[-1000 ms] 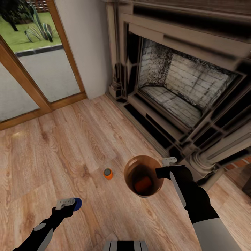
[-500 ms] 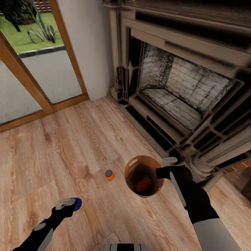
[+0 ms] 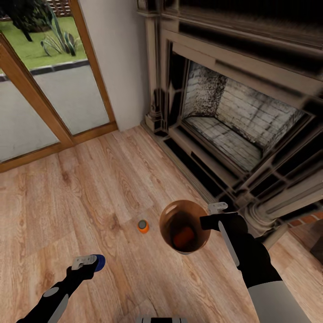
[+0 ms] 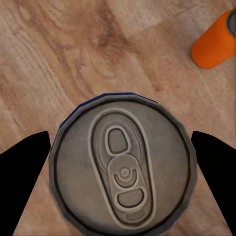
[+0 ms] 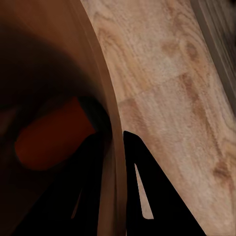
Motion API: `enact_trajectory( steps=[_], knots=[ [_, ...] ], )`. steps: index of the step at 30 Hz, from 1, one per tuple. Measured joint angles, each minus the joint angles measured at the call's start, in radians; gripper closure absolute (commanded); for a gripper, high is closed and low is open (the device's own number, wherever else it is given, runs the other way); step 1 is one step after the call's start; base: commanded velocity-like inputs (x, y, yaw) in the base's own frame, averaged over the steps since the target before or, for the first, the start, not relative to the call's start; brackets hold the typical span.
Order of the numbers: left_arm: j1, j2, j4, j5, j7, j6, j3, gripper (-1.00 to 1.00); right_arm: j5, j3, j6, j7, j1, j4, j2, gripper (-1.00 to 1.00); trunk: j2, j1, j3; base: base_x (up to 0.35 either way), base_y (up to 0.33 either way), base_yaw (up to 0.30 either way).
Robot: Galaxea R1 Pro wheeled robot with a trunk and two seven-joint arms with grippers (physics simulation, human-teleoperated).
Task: Put the three can of soda from the living room inside the tash can in the kitchen.
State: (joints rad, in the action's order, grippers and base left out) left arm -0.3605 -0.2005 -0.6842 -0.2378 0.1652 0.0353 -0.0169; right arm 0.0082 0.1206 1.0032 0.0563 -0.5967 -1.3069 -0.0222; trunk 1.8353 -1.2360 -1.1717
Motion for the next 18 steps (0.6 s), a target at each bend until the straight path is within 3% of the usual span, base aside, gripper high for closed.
enact_trajectory(
  steps=[18],
  knots=[
    [0.000,0.000,0.000,0.000,0.000,0.000,0.000,1.00,0.005,0.000,0.000,0.000,0.000,0.000,0.001,1.00,-0.126,0.069,0.056,0.000,0.000,0.000]
  ],
)
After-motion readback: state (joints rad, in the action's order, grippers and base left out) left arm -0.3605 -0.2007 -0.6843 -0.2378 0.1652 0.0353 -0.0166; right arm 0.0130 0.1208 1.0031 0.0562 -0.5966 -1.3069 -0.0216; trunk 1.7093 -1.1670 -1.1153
